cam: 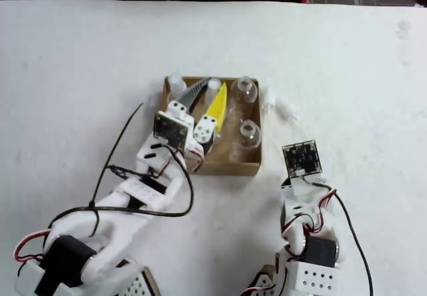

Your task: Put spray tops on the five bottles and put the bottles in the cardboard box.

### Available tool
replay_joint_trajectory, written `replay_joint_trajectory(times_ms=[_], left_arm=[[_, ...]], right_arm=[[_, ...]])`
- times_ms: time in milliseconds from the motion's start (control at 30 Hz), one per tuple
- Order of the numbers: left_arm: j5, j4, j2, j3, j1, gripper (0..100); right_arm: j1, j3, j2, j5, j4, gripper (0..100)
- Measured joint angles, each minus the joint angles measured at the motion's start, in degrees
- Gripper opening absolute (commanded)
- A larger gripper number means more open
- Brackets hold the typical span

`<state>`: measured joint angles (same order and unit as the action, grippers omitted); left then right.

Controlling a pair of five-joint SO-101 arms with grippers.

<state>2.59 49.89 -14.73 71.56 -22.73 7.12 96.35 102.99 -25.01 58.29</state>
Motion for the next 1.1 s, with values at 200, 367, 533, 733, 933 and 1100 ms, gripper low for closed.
replay_joint_trajectory(times_ms=[200,367,533,733,933,1100], left_arm=[[0.0,0.0,0.0,0.0,0.0,2],[-2.9,-0.2,0.0,0.0,-0.4,2],[-3.1,-0.2,0.0,0.0,-0.4,2],[-3.1,-0.2,0.0,0.0,-0.4,2],[1.5,-0.2,0.0,-0.1,-0.4,2],[1.8,-0.2,0.0,-0.1,-0.4,2]], right_arm=[[0.0,0.0,0.0,0.0,0.0,1.8],[0.0,0.0,0.0,0.0,0.0,1.8],[0.0,0.0,0.0,0.0,0.0,1.8],[0.0,0.0,0.0,0.0,0.0,1.8],[0.0,0.0,0.0,0.0,0.0,1.8],[0.0,0.0,0.0,0.0,0.0,1.8]])
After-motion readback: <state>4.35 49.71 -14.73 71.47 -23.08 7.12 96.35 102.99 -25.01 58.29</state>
